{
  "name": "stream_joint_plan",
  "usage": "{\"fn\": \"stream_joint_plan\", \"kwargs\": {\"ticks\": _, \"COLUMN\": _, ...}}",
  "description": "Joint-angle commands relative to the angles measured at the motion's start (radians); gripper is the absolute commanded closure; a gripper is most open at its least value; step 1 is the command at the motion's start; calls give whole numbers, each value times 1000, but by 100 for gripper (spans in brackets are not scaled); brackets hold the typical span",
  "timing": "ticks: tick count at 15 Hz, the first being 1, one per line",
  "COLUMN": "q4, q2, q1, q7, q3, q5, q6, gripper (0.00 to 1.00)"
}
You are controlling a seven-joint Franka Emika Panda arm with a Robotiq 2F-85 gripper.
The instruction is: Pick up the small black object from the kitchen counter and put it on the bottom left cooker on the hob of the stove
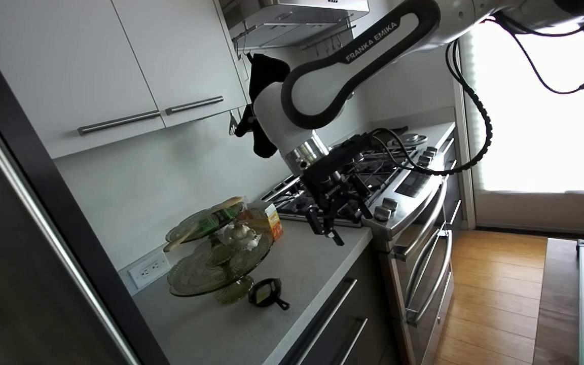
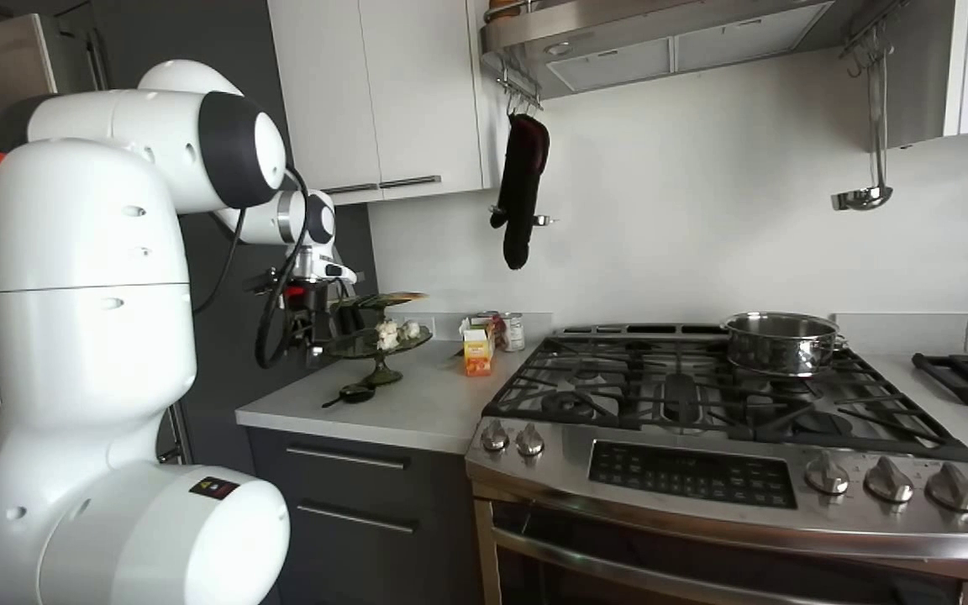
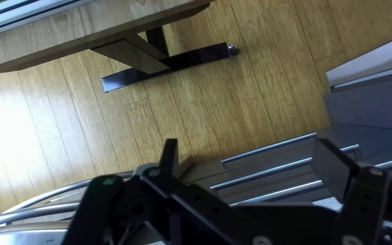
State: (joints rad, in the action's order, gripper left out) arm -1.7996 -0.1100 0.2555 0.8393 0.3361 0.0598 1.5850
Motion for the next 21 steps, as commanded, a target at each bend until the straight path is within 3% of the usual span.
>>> {"fn": "stream_joint_plan", "kwargs": {"ticks": 1, "q4": 9, "q2": -23, "q1": 30, "q7": -48, "q3": -27, "q5": -10, "q6": 39, "gripper": 0}}
{"fn": "stream_joint_plan", "kwargs": {"ticks": 6, "q4": -18, "q2": -89, "q1": 64, "q7": -122, "q3": -25, "q5": -3, "q6": 245, "gripper": 0}}
{"fn": "stream_joint_plan", "kwargs": {"ticks": 11, "q4": -15, "q2": -183, "q1": 114, "q7": -91, "q3": -44, "q5": -47, "q6": 478, "gripper": 0}}
{"fn": "stream_joint_plan", "kwargs": {"ticks": 16, "q4": 3, "q2": -266, "q1": 178, "q7": -65, "q3": -103, "q5": -214, "q6": 668, "gripper": 0}}
{"fn": "stream_joint_plan", "kwargs": {"ticks": 17, "q4": -6, "q2": -238, "q1": 159, "q7": -86, "q3": -90, "q5": -147, "q6": 618, "gripper": 0}}
{"fn": "stream_joint_plan", "kwargs": {"ticks": 21, "q4": -1, "q2": -248, "q1": 165, "q7": -86, "q3": -96, "q5": -152, "q6": 629, "gripper": 0}}
